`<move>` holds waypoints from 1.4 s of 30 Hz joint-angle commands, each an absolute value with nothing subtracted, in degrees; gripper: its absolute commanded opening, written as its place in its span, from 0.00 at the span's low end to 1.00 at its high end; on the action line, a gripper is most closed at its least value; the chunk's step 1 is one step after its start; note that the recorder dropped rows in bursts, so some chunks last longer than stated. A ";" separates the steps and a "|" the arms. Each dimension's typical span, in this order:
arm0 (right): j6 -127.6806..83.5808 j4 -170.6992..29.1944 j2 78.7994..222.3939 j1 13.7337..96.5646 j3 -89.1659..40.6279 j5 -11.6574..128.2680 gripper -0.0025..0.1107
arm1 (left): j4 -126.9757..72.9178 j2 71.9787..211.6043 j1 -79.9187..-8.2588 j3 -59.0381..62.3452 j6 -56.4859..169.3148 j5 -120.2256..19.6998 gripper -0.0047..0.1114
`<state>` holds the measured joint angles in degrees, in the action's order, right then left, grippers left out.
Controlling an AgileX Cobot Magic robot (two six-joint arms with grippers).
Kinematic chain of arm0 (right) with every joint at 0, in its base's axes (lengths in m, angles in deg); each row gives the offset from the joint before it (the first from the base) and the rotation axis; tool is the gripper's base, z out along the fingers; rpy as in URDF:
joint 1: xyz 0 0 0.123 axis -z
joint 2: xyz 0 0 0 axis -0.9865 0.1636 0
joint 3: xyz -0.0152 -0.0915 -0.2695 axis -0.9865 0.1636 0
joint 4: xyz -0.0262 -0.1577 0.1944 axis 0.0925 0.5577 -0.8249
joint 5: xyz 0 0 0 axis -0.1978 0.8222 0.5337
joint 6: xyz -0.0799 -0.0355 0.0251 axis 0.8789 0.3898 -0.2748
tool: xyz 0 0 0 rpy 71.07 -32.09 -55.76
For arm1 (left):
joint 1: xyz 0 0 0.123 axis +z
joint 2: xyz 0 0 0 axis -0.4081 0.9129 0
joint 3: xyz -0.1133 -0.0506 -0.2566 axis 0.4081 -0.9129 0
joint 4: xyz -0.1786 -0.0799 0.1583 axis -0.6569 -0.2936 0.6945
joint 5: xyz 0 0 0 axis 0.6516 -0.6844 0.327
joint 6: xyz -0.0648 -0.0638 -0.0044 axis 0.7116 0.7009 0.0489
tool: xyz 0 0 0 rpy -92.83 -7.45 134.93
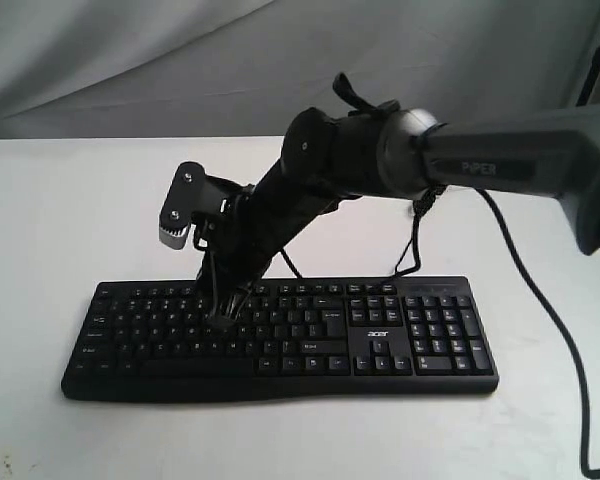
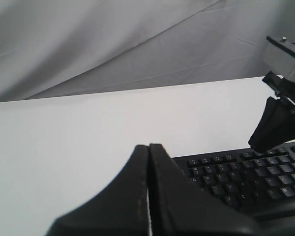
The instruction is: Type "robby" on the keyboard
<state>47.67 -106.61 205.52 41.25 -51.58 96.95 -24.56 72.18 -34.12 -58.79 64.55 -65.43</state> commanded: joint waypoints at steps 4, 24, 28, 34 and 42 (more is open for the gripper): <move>47.80 -106.78 208.99 41.69 -55.50 101.80 0.02 | -24.29 71.98 -34.44 -59.04 64.71 -65.10 0.04; 48.06 -106.81 208.99 41.16 -55.50 102.88 0.02 | -24.29 71.98 -34.44 -59.04 64.71 -65.10 0.04; 48.06 -106.71 208.99 41.16 -55.50 102.75 0.02 | -24.29 71.98 -34.44 -59.04 64.71 -65.10 0.04; 48.17 -106.71 208.99 41.16 -55.18 102.63 0.02 | -24.29 71.98 -34.44 -59.04 64.71 -65.10 0.04; 48.15 -106.82 210.66 41.16 -55.18 103.11 0.02 | -24.29 71.98 -34.44 -59.04 64.71 -65.10 0.04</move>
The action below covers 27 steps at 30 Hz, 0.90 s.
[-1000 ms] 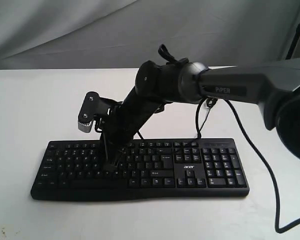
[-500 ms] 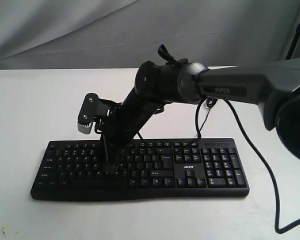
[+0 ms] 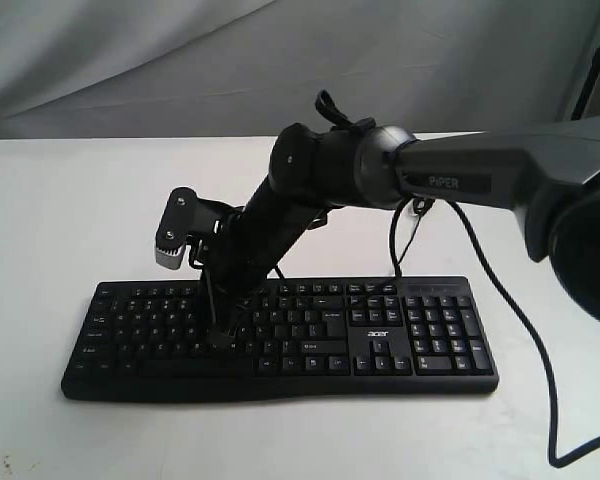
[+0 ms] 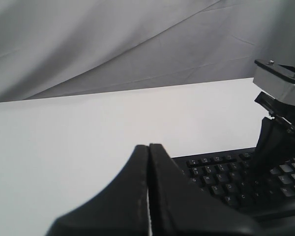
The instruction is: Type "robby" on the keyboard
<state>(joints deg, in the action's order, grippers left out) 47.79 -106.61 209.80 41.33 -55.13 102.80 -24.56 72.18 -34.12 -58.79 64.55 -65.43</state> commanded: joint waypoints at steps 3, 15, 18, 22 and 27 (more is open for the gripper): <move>48.15 -106.71 210.03 41.16 -55.18 103.51 0.02 | -24.29 71.98 -34.44 -59.04 64.71 -65.10 0.04; 48.04 -106.70 196.65 41.16 -55.18 102.33 0.02 | -24.29 71.98 -34.44 -59.04 64.71 -65.10 0.04; 46.16 -107.35 191.33 41.16 -55.18 101.40 0.02 | -24.29 71.98 -34.44 -59.04 64.71 -65.10 0.04; 44.67 -108.31 183.39 40.95 -55.18 101.00 0.02 | -24.29 71.98 -34.44 -59.04 64.71 -65.10 0.04; 43.98 -111.74 173.32 39.81 -54.99 102.69 0.02 | -24.29 71.98 -34.44 -59.04 64.71 -65.10 0.04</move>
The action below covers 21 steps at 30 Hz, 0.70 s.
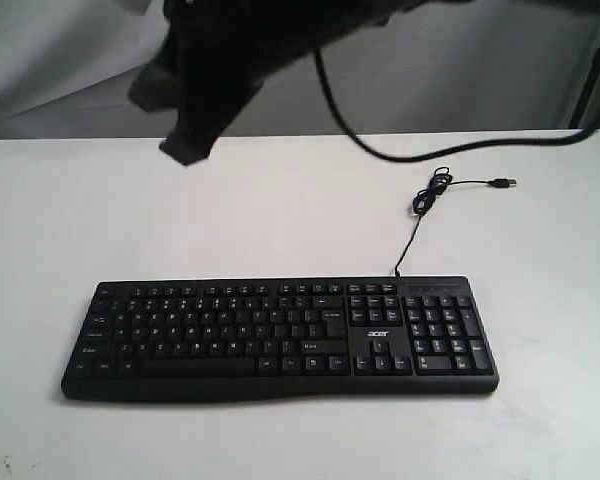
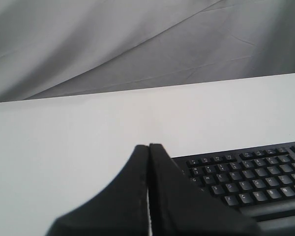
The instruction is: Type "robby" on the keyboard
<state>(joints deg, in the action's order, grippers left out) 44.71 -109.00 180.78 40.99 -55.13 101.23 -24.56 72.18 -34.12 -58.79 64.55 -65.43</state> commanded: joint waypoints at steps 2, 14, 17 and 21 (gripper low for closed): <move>43.92 -111.67 168.54 38.67 -53.00 101.64 0.02 | -24.29 71.98 -34.44 -59.04 64.71 -65.10 0.04; 42.05 -116.37 132.13 31.28 -17.79 66.63 0.02 | -24.29 71.98 -34.44 -59.04 64.71 -65.10 0.04; 41.90 -121.44 124.46 31.43 -11.70 64.72 0.02 | -24.29 71.98 -34.44 -59.04 64.71 -65.10 0.04; 41.90 -122.69 116.75 31.43 -8.05 65.10 0.02 | -24.29 71.98 -34.44 -59.04 64.71 -65.10 0.04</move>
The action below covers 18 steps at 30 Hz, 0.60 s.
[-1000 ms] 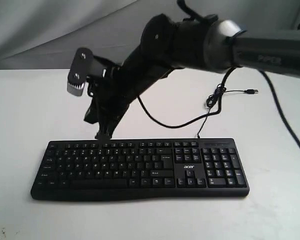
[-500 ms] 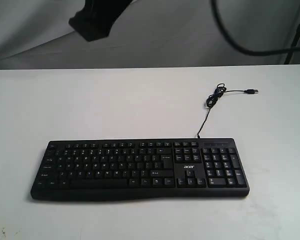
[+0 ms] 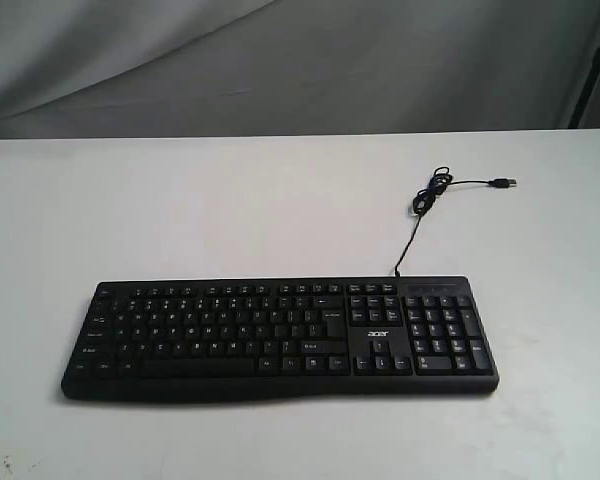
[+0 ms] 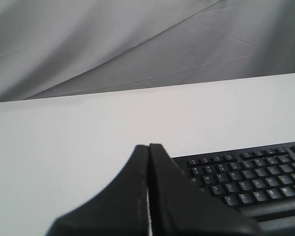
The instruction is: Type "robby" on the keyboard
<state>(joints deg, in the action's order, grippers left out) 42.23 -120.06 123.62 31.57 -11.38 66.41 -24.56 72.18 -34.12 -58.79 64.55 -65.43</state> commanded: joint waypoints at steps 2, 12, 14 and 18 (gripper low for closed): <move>41.90 -122.29 112.94 31.43 -7.82 64.81 0.02 | -24.29 71.98 -34.44 -59.04 64.71 -65.10 0.04; 40.10 -122.12 99.29 31.43 -6.18 61.31 0.02 | -24.29 71.98 -34.44 -59.04 64.71 -65.10 0.04; 40.10 -121.15 98.31 31.43 -3.75 59.76 0.02 | -24.29 71.98 -34.44 -59.04 64.71 -65.10 0.04; 37.78 -129.29 96.96 43.85 8.74 51.17 0.02 | -24.29 71.98 -34.44 -59.04 64.71 -65.10 0.04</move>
<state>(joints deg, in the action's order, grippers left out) 39.10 -123.77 97.15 37.35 3.18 55.28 -24.56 72.18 -34.12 -58.79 64.55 -65.43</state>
